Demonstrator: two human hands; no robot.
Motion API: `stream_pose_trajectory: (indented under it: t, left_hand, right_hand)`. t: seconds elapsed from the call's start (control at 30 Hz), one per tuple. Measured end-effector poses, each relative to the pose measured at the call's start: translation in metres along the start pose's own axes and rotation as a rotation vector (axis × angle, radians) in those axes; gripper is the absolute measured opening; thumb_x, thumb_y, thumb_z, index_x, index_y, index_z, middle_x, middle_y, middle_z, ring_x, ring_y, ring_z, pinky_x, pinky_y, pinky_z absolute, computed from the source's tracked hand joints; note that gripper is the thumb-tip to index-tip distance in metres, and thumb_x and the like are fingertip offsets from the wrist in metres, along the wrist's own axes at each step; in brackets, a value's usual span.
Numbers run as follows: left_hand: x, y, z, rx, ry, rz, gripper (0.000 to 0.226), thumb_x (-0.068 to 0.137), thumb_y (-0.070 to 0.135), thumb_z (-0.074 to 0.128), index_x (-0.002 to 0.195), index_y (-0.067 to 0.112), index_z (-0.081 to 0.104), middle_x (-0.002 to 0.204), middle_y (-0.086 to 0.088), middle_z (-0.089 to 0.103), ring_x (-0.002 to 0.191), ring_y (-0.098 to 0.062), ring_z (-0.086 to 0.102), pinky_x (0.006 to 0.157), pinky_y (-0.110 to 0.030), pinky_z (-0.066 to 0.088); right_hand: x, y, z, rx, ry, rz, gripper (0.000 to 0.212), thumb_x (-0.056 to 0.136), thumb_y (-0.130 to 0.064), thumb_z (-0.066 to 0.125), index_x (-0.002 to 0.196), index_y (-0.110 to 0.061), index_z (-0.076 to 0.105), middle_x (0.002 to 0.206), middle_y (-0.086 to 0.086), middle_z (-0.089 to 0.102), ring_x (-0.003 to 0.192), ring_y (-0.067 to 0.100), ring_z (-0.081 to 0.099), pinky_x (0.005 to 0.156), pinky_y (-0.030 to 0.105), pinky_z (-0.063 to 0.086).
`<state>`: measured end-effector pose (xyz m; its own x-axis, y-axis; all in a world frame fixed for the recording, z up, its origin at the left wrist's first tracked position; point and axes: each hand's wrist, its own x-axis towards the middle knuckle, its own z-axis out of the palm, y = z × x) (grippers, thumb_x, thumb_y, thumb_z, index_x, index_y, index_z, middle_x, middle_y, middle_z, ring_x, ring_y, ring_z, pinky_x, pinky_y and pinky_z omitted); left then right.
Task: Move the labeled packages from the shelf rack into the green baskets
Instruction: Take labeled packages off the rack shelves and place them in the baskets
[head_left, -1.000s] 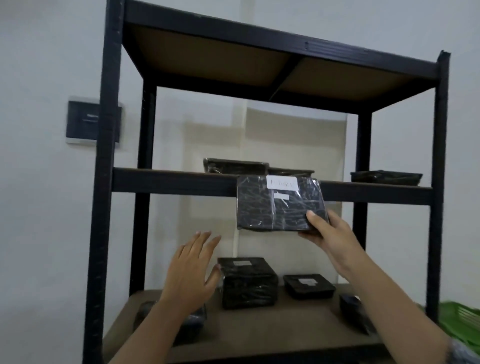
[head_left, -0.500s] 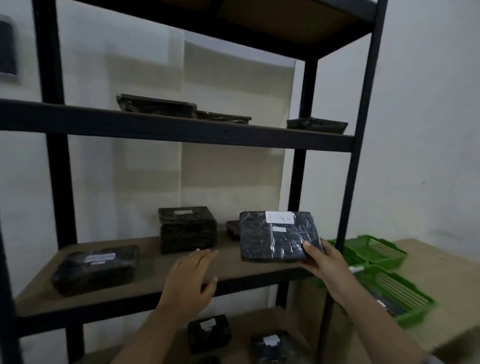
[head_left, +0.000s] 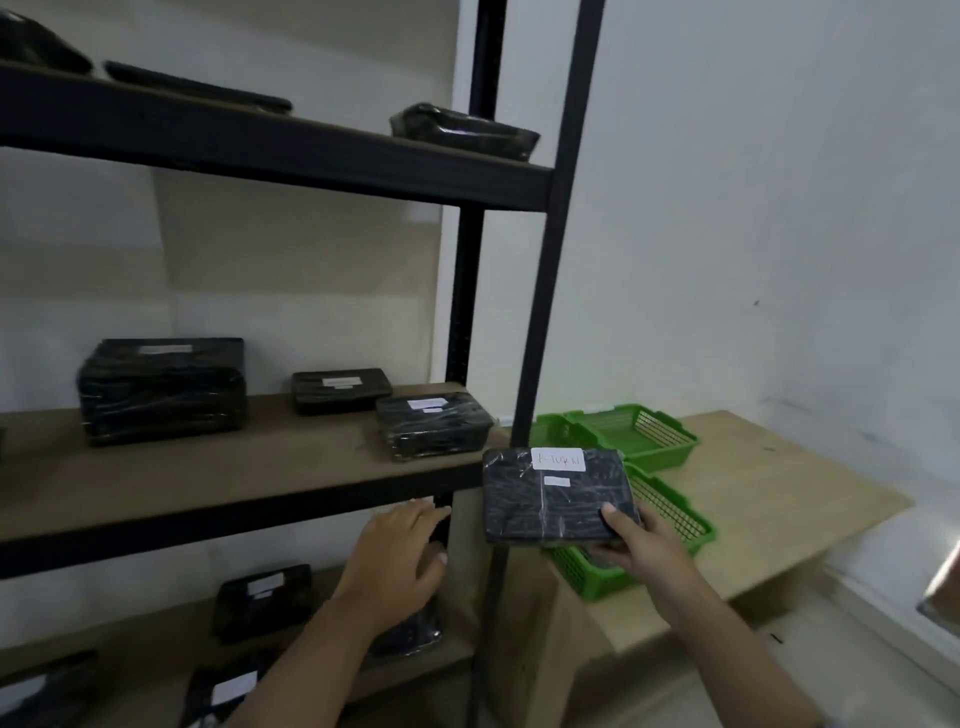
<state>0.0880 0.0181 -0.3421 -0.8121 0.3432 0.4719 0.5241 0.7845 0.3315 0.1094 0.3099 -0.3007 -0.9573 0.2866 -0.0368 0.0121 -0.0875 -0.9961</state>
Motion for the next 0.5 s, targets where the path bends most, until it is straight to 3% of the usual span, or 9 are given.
stream_pose_trajectory:
  t: [0.1,0.17,0.5]
  left_hand:
    - [0.016,0.021,0.037,-0.001,-0.054,0.003,0.054,0.084,0.042,0.044,0.135,0.025,0.043,0.135,0.001,0.048,0.126,-0.017,0.041,0.103,-0.034,0.032]
    - [0.026,0.033,0.061,-0.003,-0.105,0.002,0.054,0.085,0.04,0.046,0.137,0.026,0.039,0.14,0.002,0.043,0.13,-0.016,0.035,0.105,-0.033,0.028]
    - [0.107,0.059,0.172,-0.054,-0.339,0.029,0.056,0.091,0.037,0.045,0.144,0.029,0.026,0.151,0.005,0.026,0.139,-0.013,0.016,0.11,-0.031,0.02]
  right_hand:
    - [0.022,0.016,-0.04,0.002,0.027,0.028,0.02,0.091,-0.008,0.057,0.111,-0.007,0.056,0.099,0.01,0.065,0.087,0.024,0.064,0.067,0.029,0.06]
    - [0.035,0.027,-0.062,-0.004,0.049,0.055,0.018,0.091,-0.008,0.057,0.109,-0.008,0.056,0.1,0.011,0.064,0.086,0.023,0.063,0.062,0.024,0.059]
    - [0.12,0.083,-0.131,-0.046,0.172,0.166,0.025,0.091,-0.01,0.058,0.115,-0.005,0.054,0.107,0.018,0.062,0.095,0.032,0.061,0.085,0.043,0.051]
